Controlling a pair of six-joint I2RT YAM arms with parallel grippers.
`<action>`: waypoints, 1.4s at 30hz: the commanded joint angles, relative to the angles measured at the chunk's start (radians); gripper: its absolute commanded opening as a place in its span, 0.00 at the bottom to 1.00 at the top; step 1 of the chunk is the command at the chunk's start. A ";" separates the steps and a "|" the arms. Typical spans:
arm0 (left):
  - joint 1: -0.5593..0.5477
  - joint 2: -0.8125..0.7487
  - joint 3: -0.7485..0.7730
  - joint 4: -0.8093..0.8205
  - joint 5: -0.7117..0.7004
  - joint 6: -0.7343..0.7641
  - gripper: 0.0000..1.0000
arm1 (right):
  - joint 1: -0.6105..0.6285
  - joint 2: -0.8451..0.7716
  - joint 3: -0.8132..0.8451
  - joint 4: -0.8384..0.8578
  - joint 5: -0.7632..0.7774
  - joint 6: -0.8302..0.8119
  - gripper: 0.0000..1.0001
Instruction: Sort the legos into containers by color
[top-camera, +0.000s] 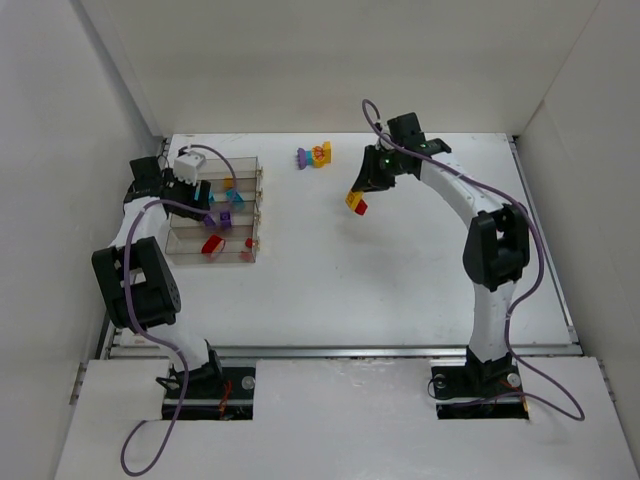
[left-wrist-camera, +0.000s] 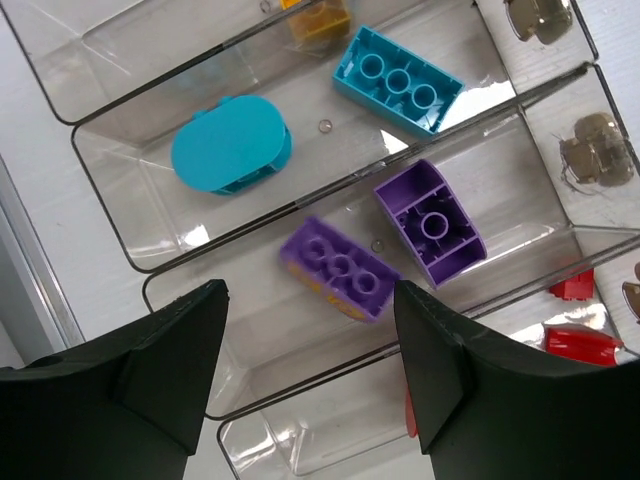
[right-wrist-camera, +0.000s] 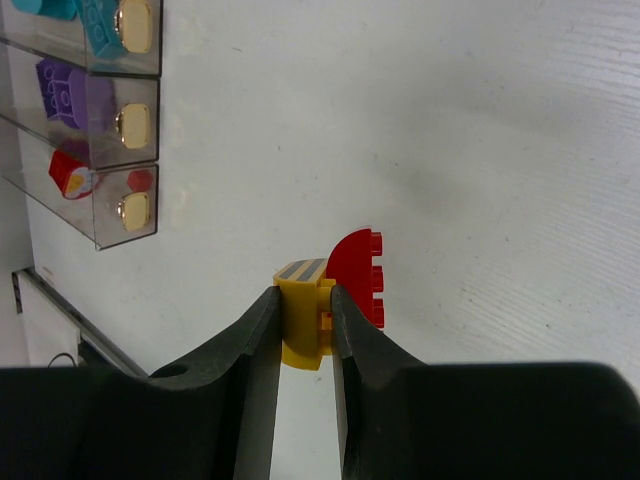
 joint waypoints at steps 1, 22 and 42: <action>-0.013 -0.062 0.024 -0.037 0.060 0.063 0.64 | 0.010 -0.006 0.043 0.015 -0.003 -0.016 0.00; -0.340 -0.179 0.053 -0.083 0.035 0.103 0.65 | 0.175 0.135 0.081 -0.146 0.487 -0.054 0.35; -0.651 -0.159 0.072 -0.125 0.131 0.557 1.00 | 0.028 -0.090 -0.059 -0.004 0.140 -0.016 0.95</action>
